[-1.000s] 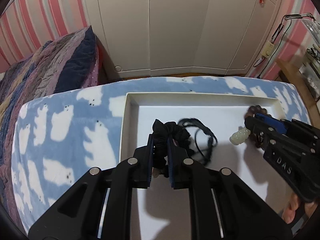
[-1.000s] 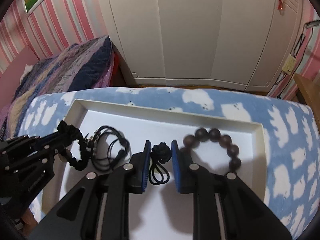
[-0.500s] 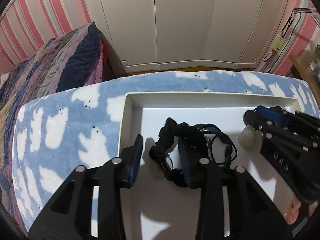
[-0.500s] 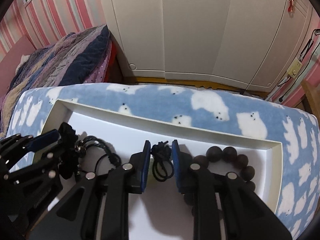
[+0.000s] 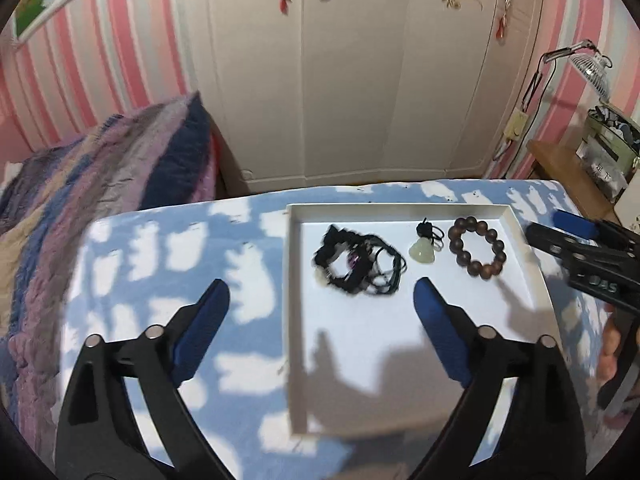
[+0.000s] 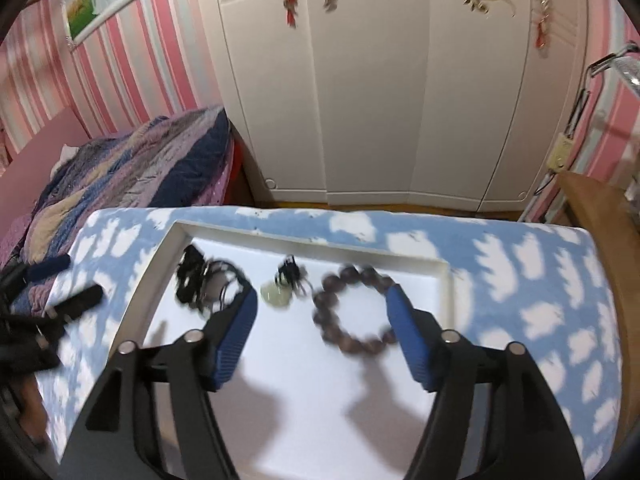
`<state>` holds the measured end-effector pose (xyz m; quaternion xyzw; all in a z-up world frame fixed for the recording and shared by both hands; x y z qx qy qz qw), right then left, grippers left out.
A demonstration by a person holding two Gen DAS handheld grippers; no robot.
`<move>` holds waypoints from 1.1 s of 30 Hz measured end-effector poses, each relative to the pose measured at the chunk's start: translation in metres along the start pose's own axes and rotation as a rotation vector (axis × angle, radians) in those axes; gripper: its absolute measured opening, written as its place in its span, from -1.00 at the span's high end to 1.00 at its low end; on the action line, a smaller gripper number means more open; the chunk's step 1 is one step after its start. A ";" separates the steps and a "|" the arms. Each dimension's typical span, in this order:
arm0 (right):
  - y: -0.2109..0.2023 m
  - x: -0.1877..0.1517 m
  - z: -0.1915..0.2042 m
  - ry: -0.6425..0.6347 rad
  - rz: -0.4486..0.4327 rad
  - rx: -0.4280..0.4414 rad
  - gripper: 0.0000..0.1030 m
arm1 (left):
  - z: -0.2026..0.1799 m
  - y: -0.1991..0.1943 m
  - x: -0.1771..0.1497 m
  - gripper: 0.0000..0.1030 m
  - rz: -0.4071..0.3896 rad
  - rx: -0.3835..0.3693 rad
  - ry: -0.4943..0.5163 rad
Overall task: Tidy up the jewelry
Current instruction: 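Lower scrunchie and pendant into the tray and open both tools, then withdraw both open tools from the tray toward the remaining jewelry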
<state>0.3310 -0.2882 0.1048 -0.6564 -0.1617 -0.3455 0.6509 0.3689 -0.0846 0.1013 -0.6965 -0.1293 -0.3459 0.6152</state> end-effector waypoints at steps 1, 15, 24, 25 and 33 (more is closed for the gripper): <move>-0.015 -0.010 -0.004 -0.004 -0.010 -0.007 -0.44 | 0.005 -0.014 -0.007 -0.86 -0.016 0.019 0.001; -0.100 -0.129 -0.034 0.022 -0.013 -0.054 -0.53 | 0.020 -0.088 -0.121 -0.94 0.051 0.018 -0.077; -0.119 -0.166 -0.017 0.005 0.003 -0.039 -0.53 | 0.004 -0.099 -0.163 -0.94 0.111 0.003 -0.100; -0.118 -0.171 -0.013 0.001 0.013 -0.040 -0.53 | 0.000 -0.099 -0.168 -0.94 0.119 0.008 -0.099; -0.101 -0.203 0.014 -0.014 0.092 -0.039 -0.52 | -0.015 -0.085 -0.198 -0.94 0.199 -0.004 -0.128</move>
Point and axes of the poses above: each gripper's, at about its wrist camera, not at the fingertips, and y roughly the way its jaws point, z to its left, x to its top, the point moved 2 cm from there along y, roughly the way its jaws point, and after that the axes turned 1 degree about x, right-handed, at the moved point
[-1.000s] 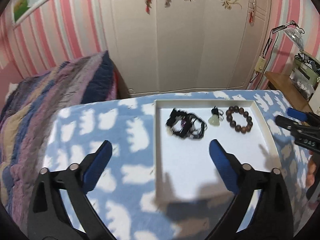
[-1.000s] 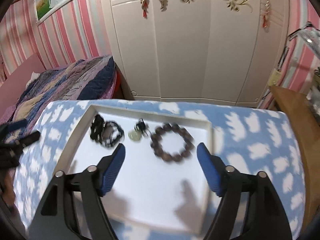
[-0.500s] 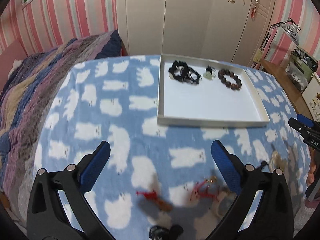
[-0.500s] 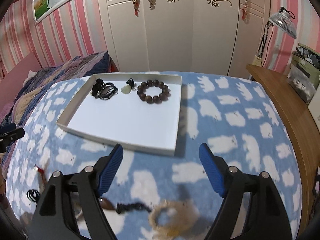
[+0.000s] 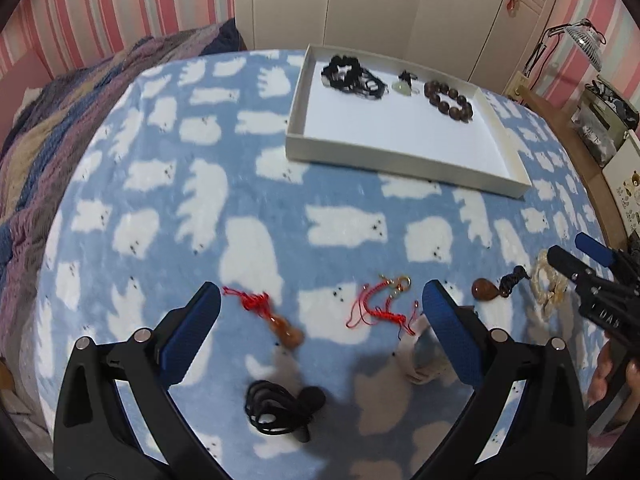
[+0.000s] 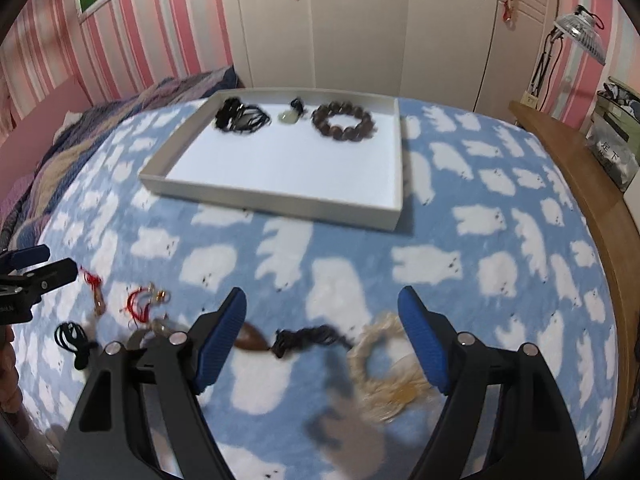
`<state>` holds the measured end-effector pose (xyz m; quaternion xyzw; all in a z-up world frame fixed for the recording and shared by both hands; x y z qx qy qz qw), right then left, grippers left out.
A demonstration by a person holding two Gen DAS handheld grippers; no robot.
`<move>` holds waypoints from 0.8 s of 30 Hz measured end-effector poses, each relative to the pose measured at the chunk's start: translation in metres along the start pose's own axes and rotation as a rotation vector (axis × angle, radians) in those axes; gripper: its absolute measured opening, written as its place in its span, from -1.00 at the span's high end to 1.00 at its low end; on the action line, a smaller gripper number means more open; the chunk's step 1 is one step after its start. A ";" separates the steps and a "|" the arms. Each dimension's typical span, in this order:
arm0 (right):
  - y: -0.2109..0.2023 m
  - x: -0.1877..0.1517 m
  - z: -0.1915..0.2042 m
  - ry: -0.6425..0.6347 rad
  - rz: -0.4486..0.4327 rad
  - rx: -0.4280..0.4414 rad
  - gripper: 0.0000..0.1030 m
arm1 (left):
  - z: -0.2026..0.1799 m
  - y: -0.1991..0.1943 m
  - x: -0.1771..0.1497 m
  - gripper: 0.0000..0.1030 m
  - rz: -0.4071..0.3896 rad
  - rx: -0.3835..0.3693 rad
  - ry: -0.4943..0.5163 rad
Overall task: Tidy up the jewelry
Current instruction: 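Withdraw both open tools from the tray toward the remaining jewelry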
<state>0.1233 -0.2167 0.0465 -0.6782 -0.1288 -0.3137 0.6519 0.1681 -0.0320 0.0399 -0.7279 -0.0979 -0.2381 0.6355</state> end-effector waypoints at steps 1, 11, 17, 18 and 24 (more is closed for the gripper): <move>0.001 -0.002 0.002 0.004 -0.001 0.002 -0.52 | -0.001 0.002 -0.002 -0.94 0.006 0.004 -0.004; 0.016 -0.012 0.005 0.036 0.043 0.000 -0.51 | -0.013 0.021 -0.008 -0.93 0.057 0.010 0.024; 0.024 -0.014 0.011 0.016 0.074 0.001 -0.31 | -0.022 0.034 -0.006 -0.71 0.092 0.001 0.062; 0.026 -0.015 0.012 0.014 0.080 0.002 -0.30 | -0.024 0.035 -0.006 -0.67 0.098 -0.001 0.065; 0.034 -0.015 0.012 0.019 0.107 0.018 -0.11 | -0.027 0.045 -0.006 -0.39 0.123 -0.024 0.078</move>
Point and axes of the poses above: each gripper's, at about its wrist camera, not at the fingertips, and y roughly the way its jaws point, z to its left, x to its top, the point moved 2 cm from there along y, roughly the way its jaws point, and after that the axes turned 1 degree about x, right-handed, at the moved point
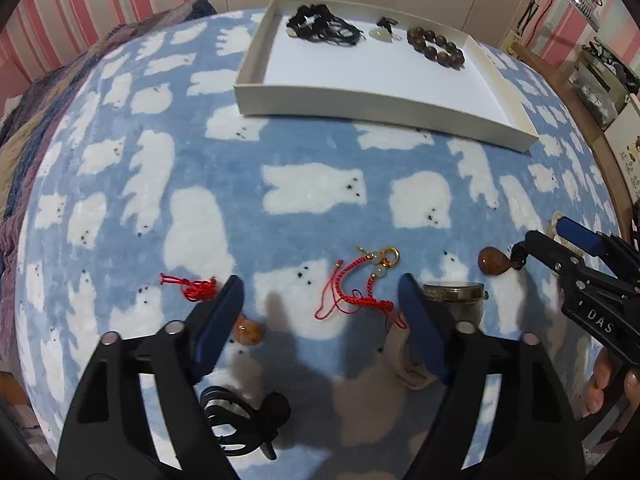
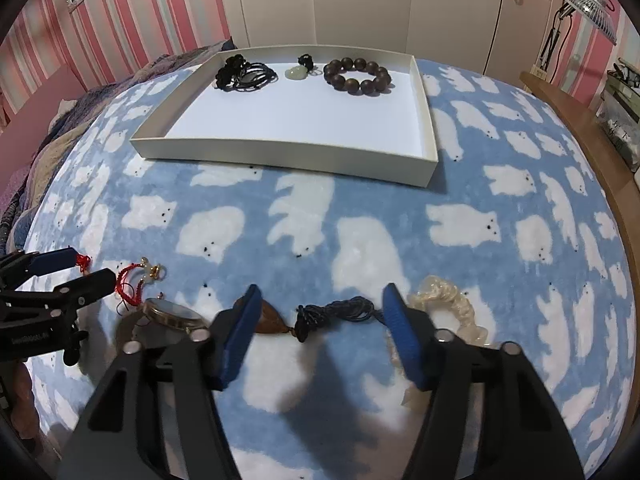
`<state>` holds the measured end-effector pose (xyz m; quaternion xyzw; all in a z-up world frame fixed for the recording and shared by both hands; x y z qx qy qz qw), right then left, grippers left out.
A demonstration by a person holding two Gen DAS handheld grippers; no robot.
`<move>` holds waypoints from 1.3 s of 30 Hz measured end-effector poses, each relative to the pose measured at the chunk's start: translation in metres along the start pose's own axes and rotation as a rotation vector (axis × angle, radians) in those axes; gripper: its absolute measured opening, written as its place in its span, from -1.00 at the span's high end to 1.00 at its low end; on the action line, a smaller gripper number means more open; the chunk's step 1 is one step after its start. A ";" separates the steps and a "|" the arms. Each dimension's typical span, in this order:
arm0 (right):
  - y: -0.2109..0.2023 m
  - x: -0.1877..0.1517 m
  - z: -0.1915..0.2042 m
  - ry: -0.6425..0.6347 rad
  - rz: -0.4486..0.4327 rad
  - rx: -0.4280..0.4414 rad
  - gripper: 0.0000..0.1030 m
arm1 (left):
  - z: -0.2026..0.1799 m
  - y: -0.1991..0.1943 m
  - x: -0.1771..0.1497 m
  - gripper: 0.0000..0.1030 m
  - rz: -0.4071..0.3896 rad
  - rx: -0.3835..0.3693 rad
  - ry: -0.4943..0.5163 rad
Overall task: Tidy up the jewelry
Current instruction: 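Withdraw both open tools from the tray toward the remaining jewelry, then grasp red-cord charm with left tool while right tool grasps black tassel pendant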
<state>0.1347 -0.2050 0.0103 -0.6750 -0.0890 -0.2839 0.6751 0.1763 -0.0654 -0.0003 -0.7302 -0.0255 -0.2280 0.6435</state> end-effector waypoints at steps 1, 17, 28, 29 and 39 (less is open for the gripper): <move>0.001 0.000 0.000 0.000 0.005 0.002 -0.09 | -0.001 0.002 0.000 -0.30 0.009 -0.006 0.006; 0.020 -0.002 -0.003 0.019 0.064 0.023 0.09 | -0.005 0.026 0.004 0.02 0.067 -0.019 0.016; 0.026 -0.003 -0.004 0.035 0.076 0.024 0.38 | -0.007 0.028 0.005 0.35 0.061 -0.017 0.030; 0.026 -0.003 -0.004 0.034 0.075 0.025 0.39 | -0.006 0.029 0.006 0.39 0.061 -0.013 0.030; 0.028 0.000 -0.001 0.008 0.042 0.022 0.54 | -0.004 0.028 0.004 0.80 0.058 -0.010 0.031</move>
Point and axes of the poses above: each gripper's, at about its wrist camera, not at the fingertips, and y roughly the way its jaws point, z to its left, x to its top, the point moved 2 cm from there along y, roughly the way its jaws point, and after that the axes turned 1 degree about x, right-handed, at the moved point
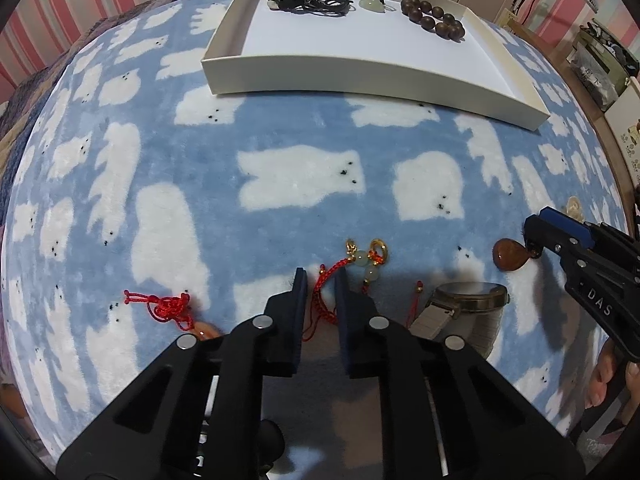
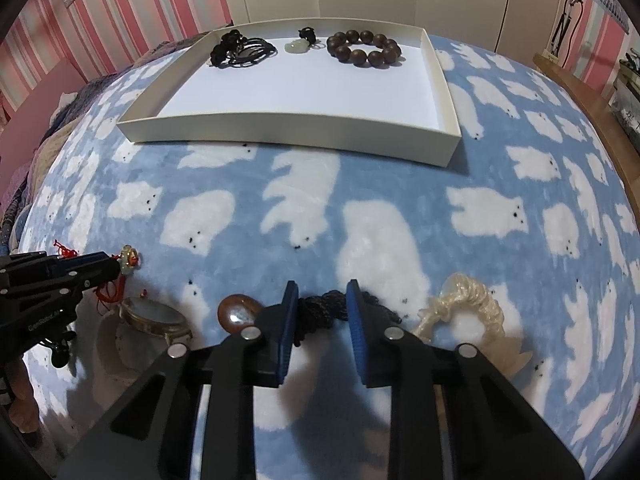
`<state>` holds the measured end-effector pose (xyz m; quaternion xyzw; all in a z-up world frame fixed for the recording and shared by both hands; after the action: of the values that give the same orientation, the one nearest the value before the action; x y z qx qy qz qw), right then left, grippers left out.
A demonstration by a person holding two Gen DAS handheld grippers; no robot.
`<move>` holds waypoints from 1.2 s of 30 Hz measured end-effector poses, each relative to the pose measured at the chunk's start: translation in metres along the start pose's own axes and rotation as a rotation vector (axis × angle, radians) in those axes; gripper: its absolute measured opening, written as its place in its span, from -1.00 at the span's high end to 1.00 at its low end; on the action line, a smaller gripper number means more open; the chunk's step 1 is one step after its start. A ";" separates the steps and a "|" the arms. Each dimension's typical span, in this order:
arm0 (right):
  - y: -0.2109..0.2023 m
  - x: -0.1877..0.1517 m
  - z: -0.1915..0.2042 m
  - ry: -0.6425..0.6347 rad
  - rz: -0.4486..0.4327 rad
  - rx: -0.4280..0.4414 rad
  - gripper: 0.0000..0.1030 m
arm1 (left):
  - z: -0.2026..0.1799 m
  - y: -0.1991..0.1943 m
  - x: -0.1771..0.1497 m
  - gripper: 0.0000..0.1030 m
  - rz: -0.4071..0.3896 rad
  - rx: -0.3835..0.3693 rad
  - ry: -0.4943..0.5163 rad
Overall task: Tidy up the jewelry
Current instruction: 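Grasp red-cord charm with left tool while right tool grasps black tassel pendant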
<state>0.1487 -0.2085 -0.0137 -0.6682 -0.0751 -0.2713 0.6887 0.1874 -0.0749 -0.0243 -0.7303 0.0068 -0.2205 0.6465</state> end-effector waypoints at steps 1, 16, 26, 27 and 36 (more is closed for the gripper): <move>0.001 0.001 0.000 0.000 -0.001 0.002 0.55 | 0.001 0.000 0.000 0.81 0.001 -0.003 -0.003; -0.004 0.007 0.001 0.007 -0.006 0.041 0.33 | 0.002 0.000 -0.001 0.84 0.002 -0.004 -0.006; -0.003 -0.001 -0.004 0.038 0.030 0.021 0.23 | 0.003 0.000 -0.001 0.84 -0.001 -0.013 -0.007; -0.003 -0.002 -0.004 0.040 0.034 0.019 0.23 | 0.003 0.000 -0.001 0.84 -0.001 -0.013 -0.007; 0.003 -0.004 0.003 0.006 0.031 -0.008 0.39 | 0.003 0.000 -0.001 0.84 -0.001 -0.015 -0.008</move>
<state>0.1480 -0.2053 -0.0181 -0.6711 -0.0615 -0.2628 0.6905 0.1875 -0.0714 -0.0245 -0.7360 0.0055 -0.2179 0.6410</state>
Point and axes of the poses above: each gripper's, at about its wrist camera, not at the fingertips, and y roughly the way its jaws point, z to its left, x to its top, the point moved 2 cm from there along y, roughly the way its jaws point, and after that the axes turned 1 degree about x, right-handed, at the moved point
